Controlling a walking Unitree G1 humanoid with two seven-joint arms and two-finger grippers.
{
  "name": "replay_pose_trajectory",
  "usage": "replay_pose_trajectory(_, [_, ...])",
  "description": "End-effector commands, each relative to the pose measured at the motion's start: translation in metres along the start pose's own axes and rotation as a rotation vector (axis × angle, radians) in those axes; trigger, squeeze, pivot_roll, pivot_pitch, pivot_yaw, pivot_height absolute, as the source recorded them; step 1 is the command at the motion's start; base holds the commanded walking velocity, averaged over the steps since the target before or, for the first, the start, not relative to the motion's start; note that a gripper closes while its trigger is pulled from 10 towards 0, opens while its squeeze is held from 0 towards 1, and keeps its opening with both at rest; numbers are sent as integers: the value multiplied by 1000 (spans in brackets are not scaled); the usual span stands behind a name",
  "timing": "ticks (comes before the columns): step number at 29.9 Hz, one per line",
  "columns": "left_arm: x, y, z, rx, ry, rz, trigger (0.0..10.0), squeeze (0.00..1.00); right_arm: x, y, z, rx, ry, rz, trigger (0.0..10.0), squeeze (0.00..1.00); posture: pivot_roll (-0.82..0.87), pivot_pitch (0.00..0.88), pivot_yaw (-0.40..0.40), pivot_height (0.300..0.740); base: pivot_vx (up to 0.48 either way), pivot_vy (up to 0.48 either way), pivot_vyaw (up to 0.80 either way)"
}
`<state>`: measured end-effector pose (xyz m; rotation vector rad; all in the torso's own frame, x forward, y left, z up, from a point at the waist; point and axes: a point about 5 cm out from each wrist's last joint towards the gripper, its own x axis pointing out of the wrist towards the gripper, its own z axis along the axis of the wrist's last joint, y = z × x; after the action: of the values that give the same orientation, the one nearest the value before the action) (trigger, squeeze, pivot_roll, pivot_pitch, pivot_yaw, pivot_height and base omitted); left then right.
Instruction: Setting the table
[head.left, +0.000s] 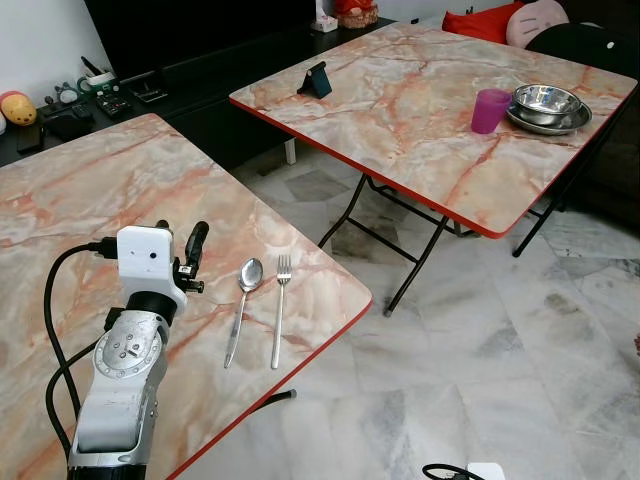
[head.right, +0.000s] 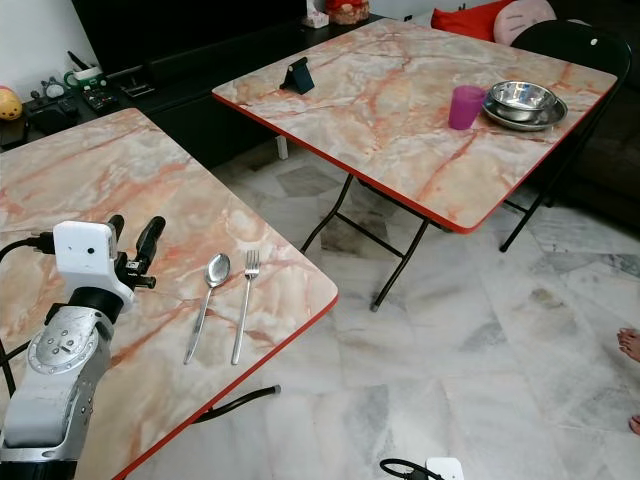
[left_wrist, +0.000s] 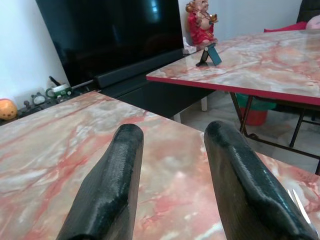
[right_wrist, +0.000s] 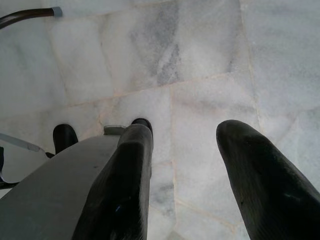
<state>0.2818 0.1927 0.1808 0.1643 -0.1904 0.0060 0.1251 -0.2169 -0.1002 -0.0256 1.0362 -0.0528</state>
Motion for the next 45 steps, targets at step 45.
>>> replay_pose_trajectory(45, [-48, -5, -19, 104, 337, -19, 10000, 0, 0, 1, -1, -10, 5, 9, 10000, 0, 26, 0, 45, 732, 7, 0, -191])
